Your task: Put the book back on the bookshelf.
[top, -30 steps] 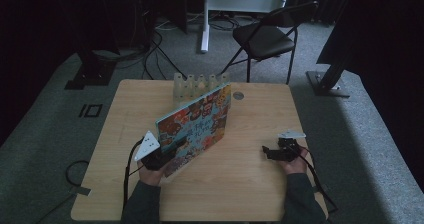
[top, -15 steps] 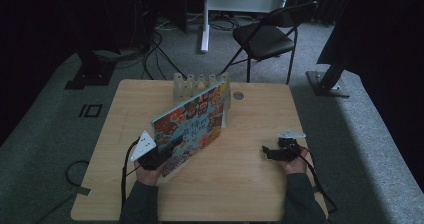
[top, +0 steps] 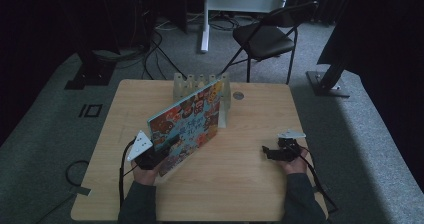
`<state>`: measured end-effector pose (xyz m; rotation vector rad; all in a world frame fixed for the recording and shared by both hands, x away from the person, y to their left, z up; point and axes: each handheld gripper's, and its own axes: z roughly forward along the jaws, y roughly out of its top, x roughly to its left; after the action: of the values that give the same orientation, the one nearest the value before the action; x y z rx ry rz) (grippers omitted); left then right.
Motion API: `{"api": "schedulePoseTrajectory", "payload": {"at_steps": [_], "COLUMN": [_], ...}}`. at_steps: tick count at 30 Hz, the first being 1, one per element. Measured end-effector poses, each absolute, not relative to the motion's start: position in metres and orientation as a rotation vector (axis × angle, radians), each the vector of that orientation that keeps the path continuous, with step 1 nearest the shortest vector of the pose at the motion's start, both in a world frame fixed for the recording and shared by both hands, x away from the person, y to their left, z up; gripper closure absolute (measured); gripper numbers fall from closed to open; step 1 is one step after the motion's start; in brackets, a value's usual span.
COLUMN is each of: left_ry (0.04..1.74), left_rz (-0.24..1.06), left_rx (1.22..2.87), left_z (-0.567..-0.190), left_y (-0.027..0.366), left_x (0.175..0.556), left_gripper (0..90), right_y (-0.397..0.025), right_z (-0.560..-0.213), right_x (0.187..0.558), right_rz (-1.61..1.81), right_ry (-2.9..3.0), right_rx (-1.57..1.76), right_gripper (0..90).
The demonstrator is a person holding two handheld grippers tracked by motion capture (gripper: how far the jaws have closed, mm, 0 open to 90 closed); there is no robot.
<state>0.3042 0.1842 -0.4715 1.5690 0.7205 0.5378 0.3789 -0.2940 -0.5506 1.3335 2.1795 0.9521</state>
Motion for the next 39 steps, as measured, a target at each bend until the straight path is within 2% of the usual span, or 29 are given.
{"api": "schedulePoseTrajectory", "payload": {"at_steps": [39], "left_ry": [0.784], "left_rz": [0.604], "left_rx": [1.541], "left_z": [-0.467], "left_y": [0.204], "left_x": [0.304], "left_gripper": [81.0], "right_y": [-0.294], "right_z": [-0.550], "right_x": [0.379], "right_rz": [0.953], "right_ry": [2.180], "right_rx": [1.334], "right_gripper": [16.3]}}
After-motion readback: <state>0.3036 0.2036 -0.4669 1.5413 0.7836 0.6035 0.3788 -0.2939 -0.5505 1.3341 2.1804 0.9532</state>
